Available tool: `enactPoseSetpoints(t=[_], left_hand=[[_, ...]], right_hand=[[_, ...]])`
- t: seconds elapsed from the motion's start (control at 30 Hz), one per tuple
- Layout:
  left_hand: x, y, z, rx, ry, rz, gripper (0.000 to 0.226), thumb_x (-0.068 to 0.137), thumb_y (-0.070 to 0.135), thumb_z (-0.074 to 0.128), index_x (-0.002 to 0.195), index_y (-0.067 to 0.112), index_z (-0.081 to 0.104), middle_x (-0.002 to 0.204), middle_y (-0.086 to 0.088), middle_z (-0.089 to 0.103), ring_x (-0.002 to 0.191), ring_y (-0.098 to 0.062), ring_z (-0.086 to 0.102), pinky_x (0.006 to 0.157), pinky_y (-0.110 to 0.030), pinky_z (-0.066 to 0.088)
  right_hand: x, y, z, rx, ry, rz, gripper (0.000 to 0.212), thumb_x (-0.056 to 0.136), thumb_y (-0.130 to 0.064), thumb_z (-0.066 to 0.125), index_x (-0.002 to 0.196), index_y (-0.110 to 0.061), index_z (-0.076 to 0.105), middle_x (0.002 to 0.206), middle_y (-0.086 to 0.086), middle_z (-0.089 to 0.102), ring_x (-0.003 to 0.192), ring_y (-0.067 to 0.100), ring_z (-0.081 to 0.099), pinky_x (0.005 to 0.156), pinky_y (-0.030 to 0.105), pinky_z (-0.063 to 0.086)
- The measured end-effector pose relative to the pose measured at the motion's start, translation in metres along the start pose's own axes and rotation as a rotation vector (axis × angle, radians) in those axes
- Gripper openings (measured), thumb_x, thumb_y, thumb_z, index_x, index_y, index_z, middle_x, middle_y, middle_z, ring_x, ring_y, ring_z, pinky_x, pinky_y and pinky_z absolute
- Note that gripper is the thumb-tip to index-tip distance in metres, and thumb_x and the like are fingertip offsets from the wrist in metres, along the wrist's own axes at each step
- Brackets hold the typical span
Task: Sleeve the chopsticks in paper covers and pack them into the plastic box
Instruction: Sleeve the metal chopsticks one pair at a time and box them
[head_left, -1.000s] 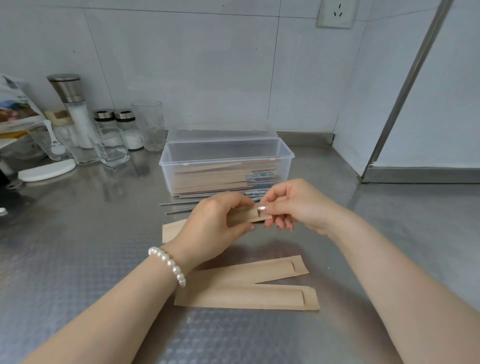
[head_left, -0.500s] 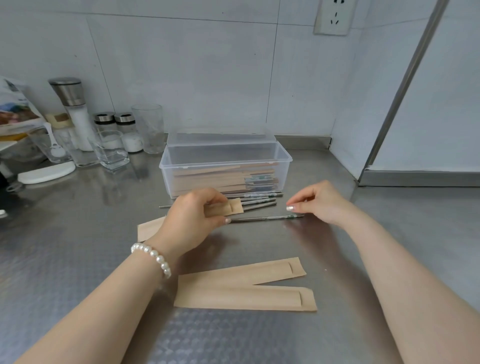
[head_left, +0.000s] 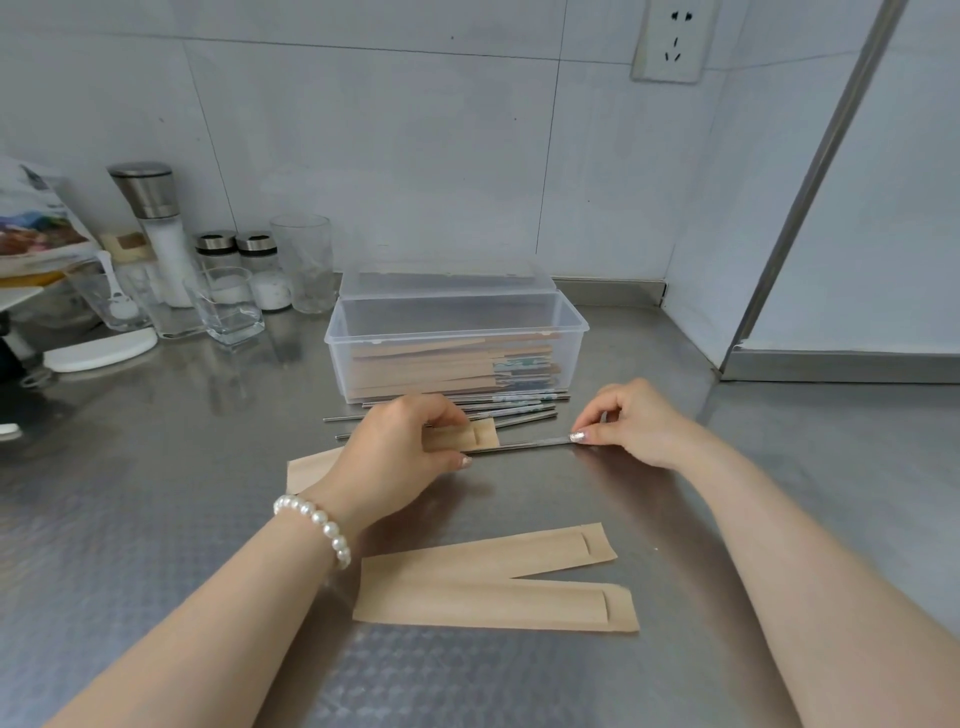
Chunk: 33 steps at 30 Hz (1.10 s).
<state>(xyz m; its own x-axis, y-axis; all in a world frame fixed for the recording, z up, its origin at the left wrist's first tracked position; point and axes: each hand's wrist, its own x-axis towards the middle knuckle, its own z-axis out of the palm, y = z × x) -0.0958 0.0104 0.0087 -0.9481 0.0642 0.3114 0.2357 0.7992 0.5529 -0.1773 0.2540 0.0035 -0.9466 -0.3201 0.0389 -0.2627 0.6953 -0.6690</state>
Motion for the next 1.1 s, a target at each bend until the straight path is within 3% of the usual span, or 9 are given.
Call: enactPoseSetpoints(t=[0.1, 0.23, 0.33, 0.4, 0.53, 0.67, 0.87, 1.0, 1.1], left_hand=[[-0.001, 0.001, 0.000, 0.002, -0.016, 0.016, 0.028, 0.070, 0.020, 0.076, 0.096, 0.023, 0.065, 0.081, 0.014, 0.057, 0.075, -0.006, 0.048, 0.066, -0.015, 0.034], [0.000, 0.000, 0.000, 0.002, -0.022, 0.009, 0.029, 0.069, 0.020, 0.076, 0.097, 0.022, 0.066, 0.078, 0.017, 0.055, 0.073, -0.005, 0.048, 0.067, -0.016, 0.033], [0.000, -0.001, 0.000, -0.003, -0.018, 0.004, 0.030, 0.070, 0.020, 0.076, 0.097, 0.022, 0.066, 0.080, 0.016, 0.056, 0.076, -0.006, 0.049, 0.069, -0.016, 0.033], [0.000, -0.001, 0.000, 0.001, -0.019, 0.007, 0.029, 0.070, 0.020, 0.076, 0.097, 0.023, 0.065, 0.081, 0.015, 0.056, 0.077, -0.007, 0.048, 0.069, -0.017, 0.033], [-0.001, 0.000, 0.001, 0.009, -0.031, 0.005, 0.029, 0.070, 0.021, 0.077, 0.096, 0.023, 0.065, 0.084, 0.012, 0.058, 0.078, -0.010, 0.049, 0.067, -0.017, 0.031], [-0.001, 0.000, 0.002, 0.023, -0.042, 0.009, 0.029, 0.070, 0.020, 0.076, 0.096, 0.023, 0.065, 0.084, 0.012, 0.057, 0.079, -0.010, 0.050, 0.065, -0.016, 0.030], [0.000, -0.001, 0.002, 0.010, -0.033, 0.010, 0.028, 0.070, 0.019, 0.076, 0.096, 0.023, 0.065, 0.083, 0.012, 0.057, 0.078, -0.010, 0.050, 0.067, -0.017, 0.032], [0.000, -0.001, 0.001, -0.009, -0.006, 0.005, 0.029, 0.070, 0.019, 0.076, 0.097, 0.023, 0.065, 0.082, 0.014, 0.056, 0.078, -0.009, 0.049, 0.070, -0.018, 0.034], [0.001, -0.004, 0.001, -0.021, 0.024, -0.009, 0.029, 0.070, 0.020, 0.076, 0.097, 0.023, 0.065, 0.081, 0.014, 0.057, 0.078, -0.010, 0.050, 0.072, -0.021, 0.036]], right_hand=[[0.000, 0.000, -0.003, 0.015, -0.008, 0.000, 0.024, 0.078, -0.011, 0.073, 0.063, -0.028, 0.064, 0.068, -0.004, 0.055, 0.057, 0.007, 0.040, 0.057, 0.018, 0.034], [-0.002, 0.001, -0.008, 0.074, -0.023, 0.022, 0.017, 0.072, -0.013, 0.077, 0.067, -0.026, 0.068, 0.058, -0.003, 0.052, 0.051, 0.005, 0.038, 0.050, 0.012, 0.032], [-0.003, 0.004, -0.014, 0.088, -0.015, 0.044, 0.016, 0.072, -0.011, 0.077, 0.067, -0.024, 0.069, 0.063, 0.000, 0.056, 0.054, 0.006, 0.041, 0.054, 0.013, 0.034], [-0.006, 0.005, -0.021, 0.074, -0.060, 0.063, 0.014, 0.071, -0.011, 0.078, 0.067, -0.023, 0.071, 0.063, -0.004, 0.057, 0.051, -0.001, 0.044, 0.055, 0.010, 0.036], [-0.011, 0.005, -0.028, -0.028, -0.233, 0.063, 0.015, 0.065, -0.015, 0.082, 0.067, -0.023, 0.070, 0.067, -0.006, 0.060, 0.061, 0.001, 0.048, 0.066, 0.019, 0.038], [-0.010, 0.001, -0.023, -0.109, -0.299, 0.060, 0.018, 0.063, -0.017, 0.084, 0.063, -0.023, 0.067, 0.058, -0.015, 0.057, 0.056, -0.001, 0.047, 0.058, 0.017, 0.037], [-0.009, 0.002, -0.022, -0.116, -0.311, 0.050, 0.015, 0.072, -0.017, 0.078, 0.065, -0.024, 0.067, 0.083, 0.005, 0.064, 0.066, 0.007, 0.049, 0.069, 0.024, 0.040], [-0.009, 0.002, -0.025, -0.079, -0.283, 0.058, 0.014, 0.077, -0.013, 0.073, 0.068, -0.021, 0.066, 0.069, -0.002, 0.058, 0.062, 0.007, 0.046, 0.064, 0.021, 0.036], [-0.008, 0.003, -0.029, 0.079, -0.183, 0.044, 0.014, 0.079, -0.004, 0.069, 0.070, -0.015, 0.067, 0.063, -0.002, 0.065, 0.062, 0.010, 0.052, 0.061, 0.019, 0.040]])
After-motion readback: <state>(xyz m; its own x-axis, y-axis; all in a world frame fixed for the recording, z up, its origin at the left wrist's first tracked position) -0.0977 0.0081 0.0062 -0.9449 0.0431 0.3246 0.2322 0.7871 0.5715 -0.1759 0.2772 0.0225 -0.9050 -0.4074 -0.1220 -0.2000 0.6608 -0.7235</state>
